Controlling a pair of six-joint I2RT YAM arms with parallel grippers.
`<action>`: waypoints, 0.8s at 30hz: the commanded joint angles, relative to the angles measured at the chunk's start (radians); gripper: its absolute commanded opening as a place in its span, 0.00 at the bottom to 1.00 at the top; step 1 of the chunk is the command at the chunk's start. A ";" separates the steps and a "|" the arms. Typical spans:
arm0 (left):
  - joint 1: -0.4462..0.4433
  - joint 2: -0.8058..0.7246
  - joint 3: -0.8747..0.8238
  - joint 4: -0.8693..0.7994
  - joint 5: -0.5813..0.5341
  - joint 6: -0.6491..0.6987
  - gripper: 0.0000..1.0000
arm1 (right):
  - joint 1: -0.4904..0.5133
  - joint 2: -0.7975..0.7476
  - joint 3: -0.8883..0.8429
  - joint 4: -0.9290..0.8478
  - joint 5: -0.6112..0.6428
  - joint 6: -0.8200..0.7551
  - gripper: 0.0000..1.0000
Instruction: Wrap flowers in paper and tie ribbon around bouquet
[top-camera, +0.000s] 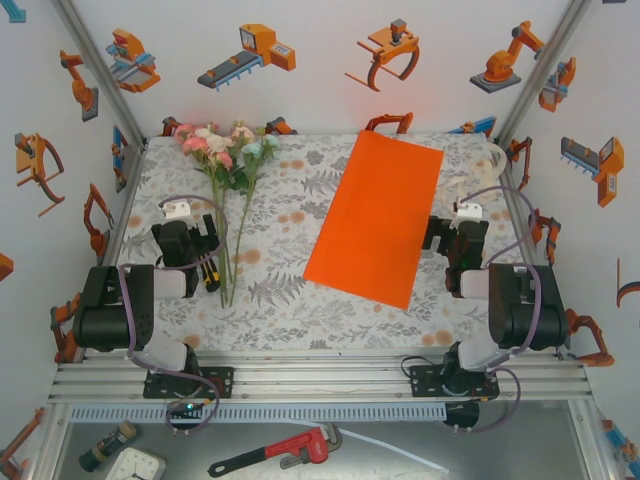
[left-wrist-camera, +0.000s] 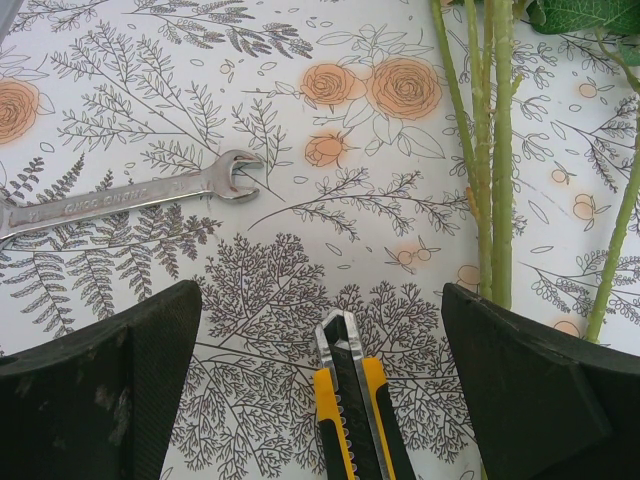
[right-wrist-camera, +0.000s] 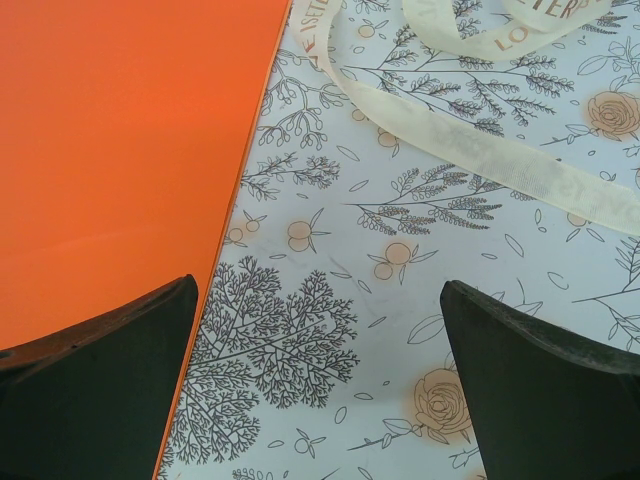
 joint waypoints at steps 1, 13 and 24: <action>0.001 0.000 -0.003 0.011 -0.001 0.010 0.97 | 0.004 0.004 -0.002 0.020 0.014 0.006 0.99; -0.053 -0.396 0.099 -0.497 -0.155 -0.093 0.97 | 0.009 -0.418 0.295 -0.863 0.048 0.331 0.94; -0.271 -0.250 0.554 -0.965 0.360 -0.260 0.97 | 0.008 -0.329 0.558 -1.490 -0.357 0.571 0.94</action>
